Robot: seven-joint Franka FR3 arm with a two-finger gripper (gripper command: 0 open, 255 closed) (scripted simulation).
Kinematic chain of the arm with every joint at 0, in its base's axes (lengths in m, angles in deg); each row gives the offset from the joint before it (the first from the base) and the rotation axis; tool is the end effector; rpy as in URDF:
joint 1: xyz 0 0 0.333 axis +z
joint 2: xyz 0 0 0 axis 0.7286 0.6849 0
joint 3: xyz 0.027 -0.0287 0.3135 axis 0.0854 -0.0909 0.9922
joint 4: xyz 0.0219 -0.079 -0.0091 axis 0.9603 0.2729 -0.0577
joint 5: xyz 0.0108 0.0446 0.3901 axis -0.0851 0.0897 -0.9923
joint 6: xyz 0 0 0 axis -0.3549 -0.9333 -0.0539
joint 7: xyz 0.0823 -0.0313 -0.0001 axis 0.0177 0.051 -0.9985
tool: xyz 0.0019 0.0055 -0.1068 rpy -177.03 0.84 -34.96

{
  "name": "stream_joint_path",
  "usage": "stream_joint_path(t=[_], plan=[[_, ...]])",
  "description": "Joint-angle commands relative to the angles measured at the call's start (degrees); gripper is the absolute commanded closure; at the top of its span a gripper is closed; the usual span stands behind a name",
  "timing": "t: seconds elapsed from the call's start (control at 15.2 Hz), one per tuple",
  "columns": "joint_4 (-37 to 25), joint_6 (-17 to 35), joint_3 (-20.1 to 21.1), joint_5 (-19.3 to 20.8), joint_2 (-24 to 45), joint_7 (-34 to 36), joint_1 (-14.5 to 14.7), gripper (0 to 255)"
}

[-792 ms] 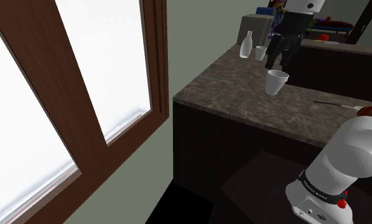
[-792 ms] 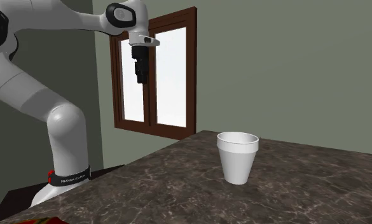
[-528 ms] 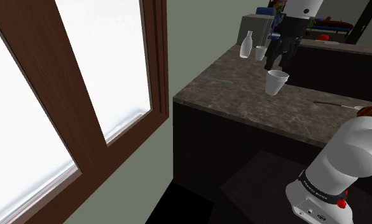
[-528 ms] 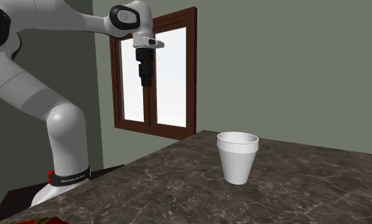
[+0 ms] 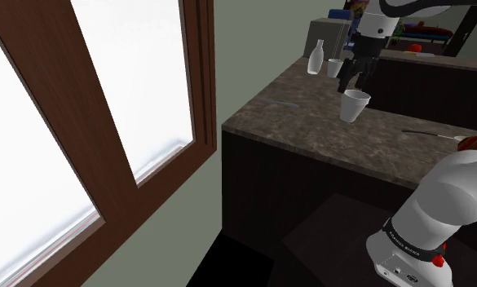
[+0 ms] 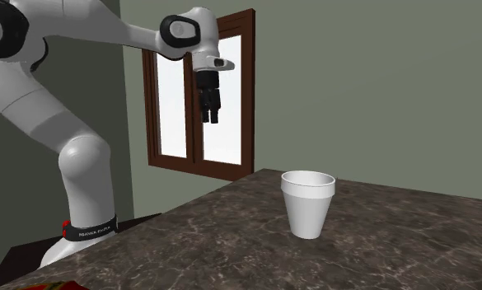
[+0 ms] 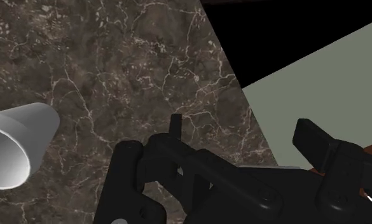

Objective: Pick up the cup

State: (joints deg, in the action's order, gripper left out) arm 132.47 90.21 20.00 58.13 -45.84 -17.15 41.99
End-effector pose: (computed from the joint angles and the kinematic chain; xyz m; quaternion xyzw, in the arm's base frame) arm 0.3385 -0.0924 0.5835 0.9977 -0.0645 0.0225 0.0004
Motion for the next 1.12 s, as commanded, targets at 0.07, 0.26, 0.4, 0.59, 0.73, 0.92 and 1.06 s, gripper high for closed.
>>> stream_joint_path(t=[0.07, 0.26, 0.4, 0.59, 0.73, 0.92, 1.06], plan=[[0.3, 3.9, -2.5, 1.9, 3.3, -2.3, -1.1, 0], [-0.6, 7.3, -5.1, 3.5, 7.2, -4.7, -2.2, 0], [-1.5, 9.5, -6.8, 4.3, 10.0, -6.2, -2.8, 0], [-3.4, 12.7, -9.4, 5.1, 14.6, -8.6, -3.6, 0], [-4.9, 14.7, -11.1, 5.3, 17.8, -10.2, -4.1, 0], [-7.7, 17.6, -13.6, 5.1, 22.9, -12.8, -4.7, 0], [-9.9, 19.3, -15.1, 4.5, 26.5, -14.6, -5.2, 0]])
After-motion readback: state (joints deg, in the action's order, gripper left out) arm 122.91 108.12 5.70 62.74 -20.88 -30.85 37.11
